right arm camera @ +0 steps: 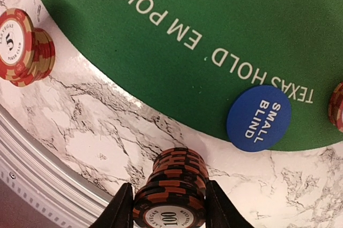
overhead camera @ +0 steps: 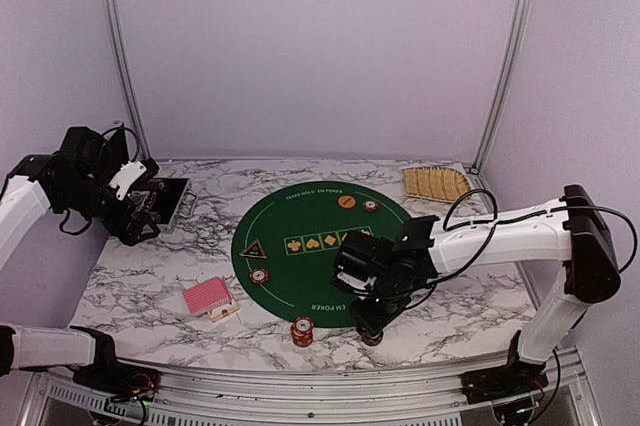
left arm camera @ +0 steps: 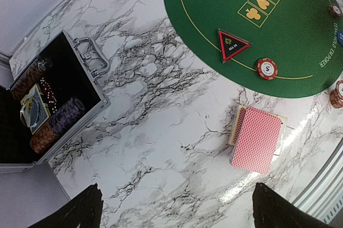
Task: Distribute texas hold em gaming equipment
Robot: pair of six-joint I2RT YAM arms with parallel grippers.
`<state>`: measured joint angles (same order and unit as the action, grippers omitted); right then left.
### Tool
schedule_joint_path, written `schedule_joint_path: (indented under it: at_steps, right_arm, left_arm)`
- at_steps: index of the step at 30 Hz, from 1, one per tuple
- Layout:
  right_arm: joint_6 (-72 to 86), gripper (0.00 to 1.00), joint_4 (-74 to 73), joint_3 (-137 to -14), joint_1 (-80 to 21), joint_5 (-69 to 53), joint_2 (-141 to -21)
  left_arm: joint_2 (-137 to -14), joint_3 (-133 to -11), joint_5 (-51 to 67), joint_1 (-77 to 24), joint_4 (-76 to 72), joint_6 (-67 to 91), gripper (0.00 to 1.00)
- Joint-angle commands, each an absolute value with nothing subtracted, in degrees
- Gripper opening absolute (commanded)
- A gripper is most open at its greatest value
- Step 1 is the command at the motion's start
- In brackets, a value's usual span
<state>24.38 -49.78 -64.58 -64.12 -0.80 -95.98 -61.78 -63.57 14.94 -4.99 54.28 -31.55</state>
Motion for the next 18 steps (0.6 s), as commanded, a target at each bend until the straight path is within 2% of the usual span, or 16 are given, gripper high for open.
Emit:
schedule_joint_path:
  at_steps: [1,7,18]
  right_arm:
    - [23.8,0.17,-52.2,-69.7,-64.5,1.7,-95.4]
    - [22.1,0.16,-53.4,-78.3,-64.5,3.2,-100.9]
    - [17.5,0.13,-52.2,-105.2,-64.5,2.9,-122.7]
  left_arm:
    - [-61.0,-64.4,15.4,-5.2,55.5,-32.3,0.99]
    - [-60.8,-64.4,15.4,-5.2,55.5,-32.2,0.99]
    - [-59.7,-63.9,15.4,-5.2,55.6,-32.3,0.99]
